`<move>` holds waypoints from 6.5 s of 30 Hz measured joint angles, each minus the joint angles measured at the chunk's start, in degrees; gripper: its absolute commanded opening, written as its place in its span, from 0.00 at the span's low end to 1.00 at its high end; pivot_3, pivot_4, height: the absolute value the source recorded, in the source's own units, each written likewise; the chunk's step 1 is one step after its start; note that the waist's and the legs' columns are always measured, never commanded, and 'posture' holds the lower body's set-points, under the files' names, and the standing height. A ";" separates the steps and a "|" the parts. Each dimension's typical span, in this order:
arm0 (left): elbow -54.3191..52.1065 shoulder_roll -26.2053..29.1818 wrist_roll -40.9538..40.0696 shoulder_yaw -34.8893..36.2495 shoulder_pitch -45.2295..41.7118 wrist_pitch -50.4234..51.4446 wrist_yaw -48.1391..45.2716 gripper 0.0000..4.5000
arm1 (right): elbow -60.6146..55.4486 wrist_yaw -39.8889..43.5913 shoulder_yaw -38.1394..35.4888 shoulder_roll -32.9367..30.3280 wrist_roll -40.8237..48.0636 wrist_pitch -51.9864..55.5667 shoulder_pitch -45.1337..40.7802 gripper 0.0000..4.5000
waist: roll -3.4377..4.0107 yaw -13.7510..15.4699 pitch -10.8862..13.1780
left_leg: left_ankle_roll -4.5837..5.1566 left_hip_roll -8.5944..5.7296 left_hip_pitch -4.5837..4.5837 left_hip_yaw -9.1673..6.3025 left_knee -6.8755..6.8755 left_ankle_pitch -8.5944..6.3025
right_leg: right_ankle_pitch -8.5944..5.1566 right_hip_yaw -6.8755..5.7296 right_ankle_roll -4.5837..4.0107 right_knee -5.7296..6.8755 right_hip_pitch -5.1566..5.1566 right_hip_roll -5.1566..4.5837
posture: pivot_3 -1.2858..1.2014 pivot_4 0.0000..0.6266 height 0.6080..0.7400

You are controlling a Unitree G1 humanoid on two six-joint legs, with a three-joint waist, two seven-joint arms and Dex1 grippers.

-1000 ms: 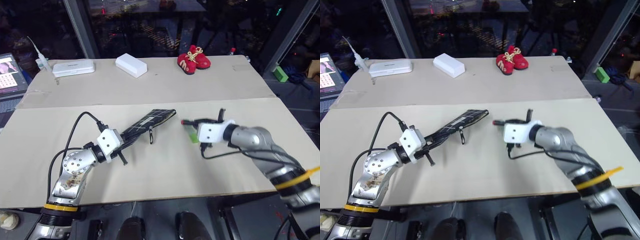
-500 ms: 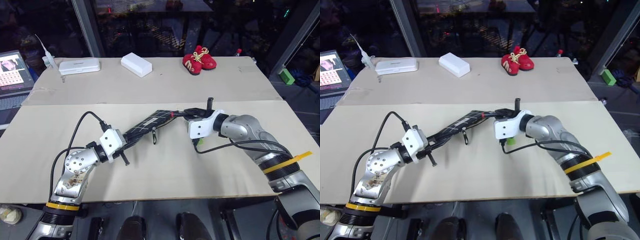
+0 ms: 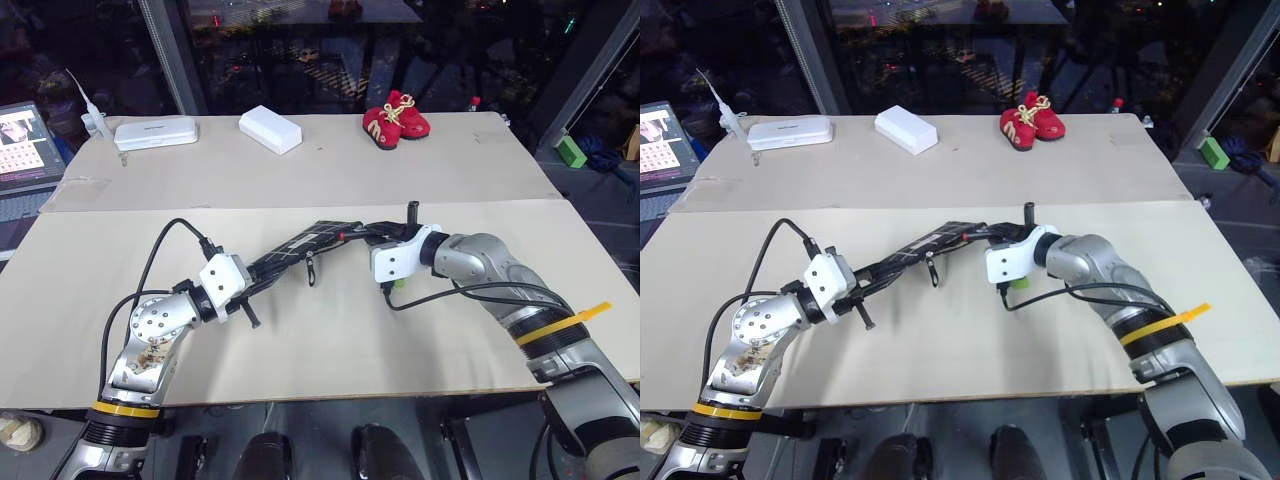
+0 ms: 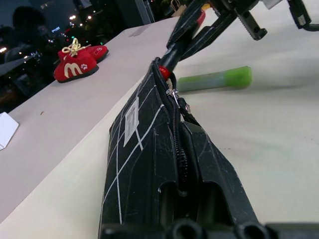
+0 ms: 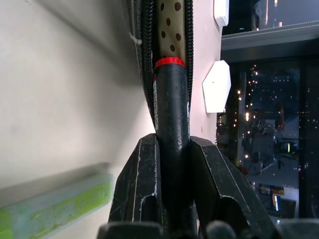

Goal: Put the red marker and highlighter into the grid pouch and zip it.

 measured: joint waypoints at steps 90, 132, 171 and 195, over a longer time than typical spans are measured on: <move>-0.69 -1.01 -0.08 -0.60 1.54 0.25 0.19 0.00 | -17.39 -9.33 -19.06 17.06 40.23 81.16 10.47 0.53 | 0.00 0.08 -0.03 | 0.00 -0.06 0.07 -0.02 0.03 0.00 | 0.02 0.20 0.02 0.03 0.08 0.04 | 0.52 0.24 1.00; -0.80 -0.75 -0.08 -0.69 0.48 0.51 -0.05 0.00 | -22.76 15.40 -5.95 -10.05 22.77 24.42 13.96 0.23 | -0.08 0.10 -0.10 | 0.04 -0.10 0.04 0.05 0.12 -0.03 | 0.04 0.36 0.12 -0.07 0.06 0.08 | 0.52 0.24 1.00; -0.47 -0.76 -0.08 -0.84 0.44 0.46 -1.40 0.00 | -18.20 19.06 -6.09 -4.13 17.01 19.64 7.13 0.23 | -0.07 0.25 -0.10 | 0.05 -0.07 0.02 0.07 0.14 -0.03 | 0.05 0.33 0.10 0.00 0.04 0.09 | 0.52 0.24 1.00; 0.90 -0.74 -0.07 -1.10 -0.89 0.46 -2.61 0.00 | -8.69 18.39 3.48 7.76 10.95 8.92 -0.58 0.64 | -0.06 0.29 -0.10 | 0.05 -0.07 0.03 0.10 0.20 -0.03 | 0.05 0.32 0.09 0.07 0.03 0.09 | 0.52 0.24 1.00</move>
